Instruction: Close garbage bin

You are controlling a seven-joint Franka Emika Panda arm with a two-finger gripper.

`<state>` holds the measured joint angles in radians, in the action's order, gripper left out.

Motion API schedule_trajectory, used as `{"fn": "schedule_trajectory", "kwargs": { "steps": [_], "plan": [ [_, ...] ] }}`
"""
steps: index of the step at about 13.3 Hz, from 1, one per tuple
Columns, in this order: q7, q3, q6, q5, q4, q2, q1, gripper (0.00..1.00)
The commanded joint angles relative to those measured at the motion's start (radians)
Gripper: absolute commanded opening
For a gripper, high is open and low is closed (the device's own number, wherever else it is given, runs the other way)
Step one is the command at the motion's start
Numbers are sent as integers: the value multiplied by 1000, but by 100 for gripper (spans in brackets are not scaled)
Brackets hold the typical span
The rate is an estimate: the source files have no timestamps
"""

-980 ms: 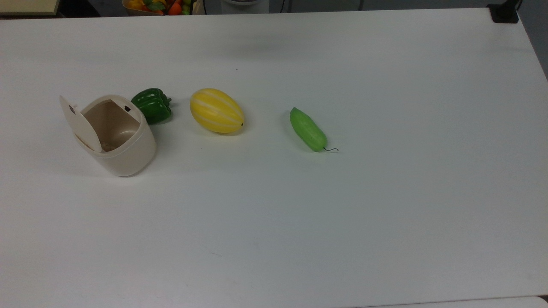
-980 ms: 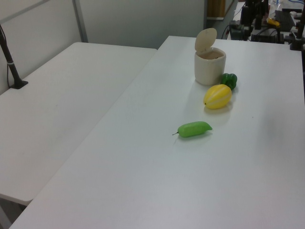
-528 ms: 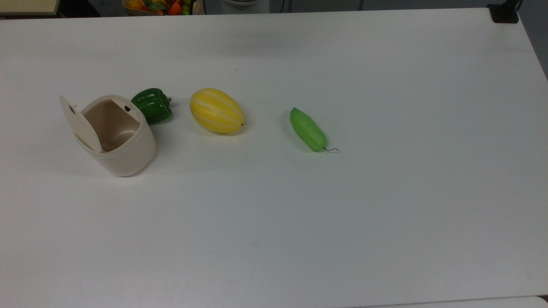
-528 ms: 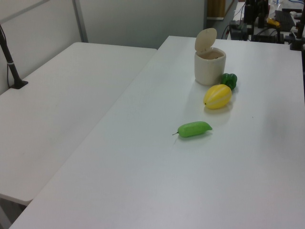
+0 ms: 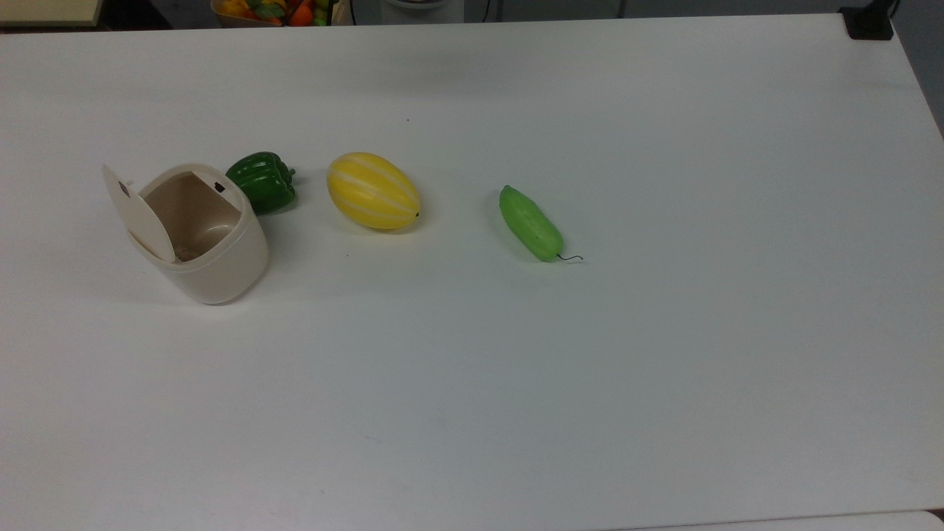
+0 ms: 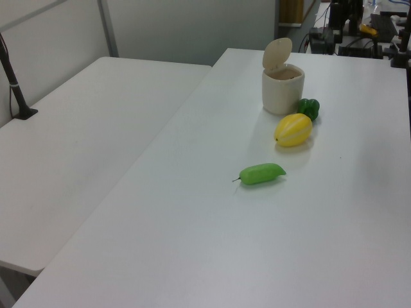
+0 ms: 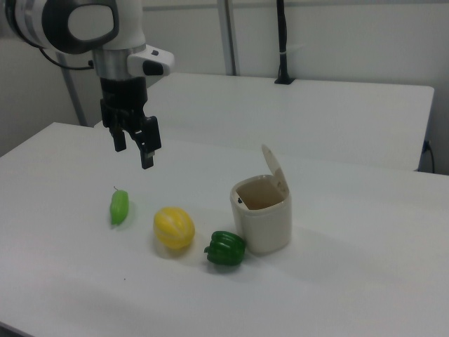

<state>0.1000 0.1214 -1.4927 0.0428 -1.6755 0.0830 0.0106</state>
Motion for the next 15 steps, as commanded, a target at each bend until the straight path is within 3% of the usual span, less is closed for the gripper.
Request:
{"fn": "schedule_trajectory", "kwargs": {
  "steps": [1,6,11,15],
  "plan": [
    [-22,7,2,17,19,11,38,83],
    [-6,7,-55,20,51,-8,104,43],
    [61,7,-162,37,53,-25,147,13],
    [124,7,-270,37,54,-54,170,7]
  ]
}}
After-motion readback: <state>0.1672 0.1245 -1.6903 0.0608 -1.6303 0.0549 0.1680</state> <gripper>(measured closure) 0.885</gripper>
